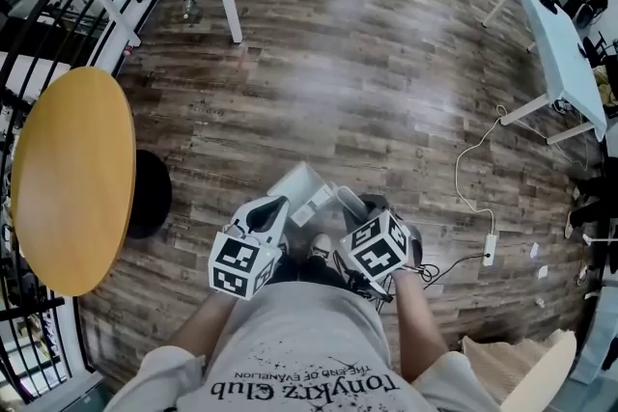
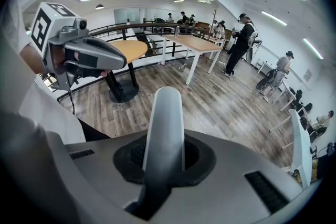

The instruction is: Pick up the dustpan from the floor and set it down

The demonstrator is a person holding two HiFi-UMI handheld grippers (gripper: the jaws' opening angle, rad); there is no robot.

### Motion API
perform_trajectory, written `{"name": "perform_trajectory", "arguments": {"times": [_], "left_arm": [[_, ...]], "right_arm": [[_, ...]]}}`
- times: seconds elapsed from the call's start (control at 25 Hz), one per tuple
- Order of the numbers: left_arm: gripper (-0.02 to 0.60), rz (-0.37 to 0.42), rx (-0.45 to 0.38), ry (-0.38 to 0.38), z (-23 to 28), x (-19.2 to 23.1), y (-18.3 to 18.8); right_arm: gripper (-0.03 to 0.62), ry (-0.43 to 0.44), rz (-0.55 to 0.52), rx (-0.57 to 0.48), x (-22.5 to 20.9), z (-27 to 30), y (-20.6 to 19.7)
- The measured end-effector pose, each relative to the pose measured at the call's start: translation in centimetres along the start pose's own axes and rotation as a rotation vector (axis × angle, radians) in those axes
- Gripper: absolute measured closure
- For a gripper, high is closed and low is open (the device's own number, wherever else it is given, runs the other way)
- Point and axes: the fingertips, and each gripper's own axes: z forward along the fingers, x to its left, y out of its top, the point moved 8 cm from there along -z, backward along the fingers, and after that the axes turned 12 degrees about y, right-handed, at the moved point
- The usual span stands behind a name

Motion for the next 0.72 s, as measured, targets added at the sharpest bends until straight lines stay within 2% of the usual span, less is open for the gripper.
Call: {"name": "perform_trajectory", "arguments": {"times": [0.52,0.72], "left_arm": [[0.558,-0.006,-0.015,-0.005,0.4,0.23,0.66],[0.558,0.035,-0.021,0.015,0.51,0.12,0.8]], "right_arm": [[0.539,0.011,0.002,-0.008,-0.05,-0.37,0.57],[0.539,0.013,-0.003,-0.005,-0.26,-0.37,0.68]]}}
